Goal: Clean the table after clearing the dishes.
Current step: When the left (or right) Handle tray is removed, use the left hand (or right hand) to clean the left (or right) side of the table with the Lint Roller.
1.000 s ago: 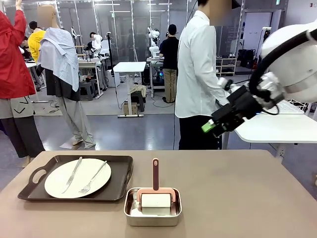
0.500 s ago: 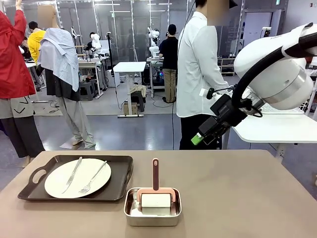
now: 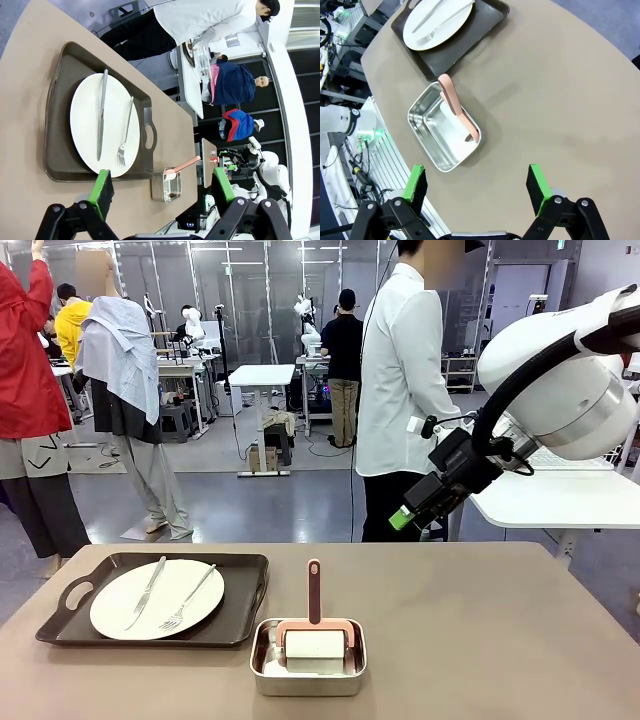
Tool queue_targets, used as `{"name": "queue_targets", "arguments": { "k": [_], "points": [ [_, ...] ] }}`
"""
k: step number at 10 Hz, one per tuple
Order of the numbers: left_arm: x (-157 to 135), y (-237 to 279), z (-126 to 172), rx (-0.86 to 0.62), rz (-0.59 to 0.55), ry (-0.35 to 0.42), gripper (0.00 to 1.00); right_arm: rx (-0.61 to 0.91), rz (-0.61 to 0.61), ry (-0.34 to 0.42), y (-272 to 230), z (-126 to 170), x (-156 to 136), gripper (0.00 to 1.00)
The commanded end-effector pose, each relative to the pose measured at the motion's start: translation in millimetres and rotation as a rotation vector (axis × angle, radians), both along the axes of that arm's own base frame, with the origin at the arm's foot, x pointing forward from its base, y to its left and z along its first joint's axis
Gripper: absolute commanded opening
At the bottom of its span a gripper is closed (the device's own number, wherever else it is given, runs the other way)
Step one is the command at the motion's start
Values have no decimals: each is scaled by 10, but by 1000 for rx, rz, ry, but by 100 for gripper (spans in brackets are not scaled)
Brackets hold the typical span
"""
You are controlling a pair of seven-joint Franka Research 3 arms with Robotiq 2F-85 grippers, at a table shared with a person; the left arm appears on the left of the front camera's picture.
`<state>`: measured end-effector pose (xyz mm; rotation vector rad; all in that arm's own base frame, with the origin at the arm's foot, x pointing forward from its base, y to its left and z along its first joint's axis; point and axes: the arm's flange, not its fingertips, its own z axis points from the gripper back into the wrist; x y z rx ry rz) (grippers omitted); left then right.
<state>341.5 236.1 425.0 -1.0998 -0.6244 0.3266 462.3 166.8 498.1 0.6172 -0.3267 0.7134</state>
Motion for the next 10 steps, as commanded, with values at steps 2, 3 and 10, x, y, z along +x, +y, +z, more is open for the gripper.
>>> {"name": "queue_targets", "arguments": {
  "k": [2, 3, 10],
  "points": [
    [-6, 28, 21, -9, -4, -14, 100, -43, 150, -56, 288, 66, 132, 100],
    [-6, 28, 21, -9, -4, -14, 100, -93, 258, -82, 522, 90, 228, 100],
    [-6, 28, 21, -9, -4, -14, 100, -306, 598, -33, 1822, -164, 541, 100]
  ]
}}
